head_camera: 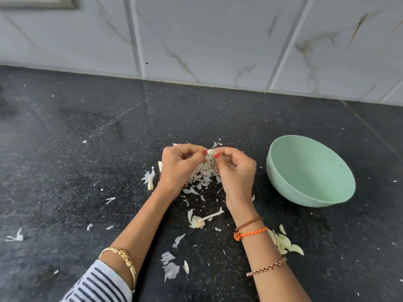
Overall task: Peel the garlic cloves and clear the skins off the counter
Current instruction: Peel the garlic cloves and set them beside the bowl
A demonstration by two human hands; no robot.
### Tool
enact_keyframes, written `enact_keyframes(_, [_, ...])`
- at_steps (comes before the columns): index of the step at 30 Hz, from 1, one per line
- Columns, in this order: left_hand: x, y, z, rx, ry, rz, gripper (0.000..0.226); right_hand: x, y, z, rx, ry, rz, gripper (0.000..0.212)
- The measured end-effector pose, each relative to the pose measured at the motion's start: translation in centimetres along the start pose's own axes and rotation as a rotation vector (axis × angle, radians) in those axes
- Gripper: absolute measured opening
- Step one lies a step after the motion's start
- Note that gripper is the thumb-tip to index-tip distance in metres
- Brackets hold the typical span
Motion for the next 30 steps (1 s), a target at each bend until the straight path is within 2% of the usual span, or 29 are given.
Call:
enact_keyframes(4, [0.0, -0.4, -0.1, -0.008, 0.017, -0.033, 0.022, -0.1, -0.4, 0.4, 0.043, -0.052, 0.023, 0.020])
enact_keyframes(8, [0.0, -0.5, -0.1, -0.030, 0.017, -0.050, 0.022, -0.3, 0.2, 1.3, 0.195, -0.170, 0.210, 0.021])
enact_keyframes(14, [-0.1, -0.2, -0.1, -0.001, 0.016, -0.048, 0.021, -1.1, 1.3, 2.8, 0.478, -0.226, 0.427, 0.020])
enact_keyframes(17, [0.4, -0.8, -1.6, -0.013, 0.126, -0.106, 0.021, -1.0, 0.8, 2.9, 0.666, -0.262, 0.484, 0.023])
enact_keyframes(20, [0.7, -0.2, -2.9, -0.016, 0.192, -0.022, 0.033, -0.5, 0.6, 2.1, 0.485, -0.231, 0.390, 0.025])
enact_keyframes(23, [0.3, 0.4, -1.4, 0.034, 0.078, 0.079, 0.052, -0.8, 1.1, 1.9, 0.334, -0.171, 0.362, 0.019])
enact_keyframes(27, [0.1, 0.4, 0.6, 0.046, -0.065, 0.117, 0.008, -0.8, 1.1, 1.6, 0.307, -0.149, 0.337, 0.011])
enact_keyframes(30, [0.1, 0.5, 0.3, 0.052, -0.034, 0.142, 0.009, -0.8, 0.8, 1.4, 0.271, -0.148, 0.293, 0.013])
Point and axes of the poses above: each hand's wrist, its own x-axis towards the middle knuckle, its own z-axis out of the palm, y = z × x, the point moved 10 cm from there along x, towards the middle knuckle, and after that the axes turned 4 degrees about y, right-handed, at the moved point
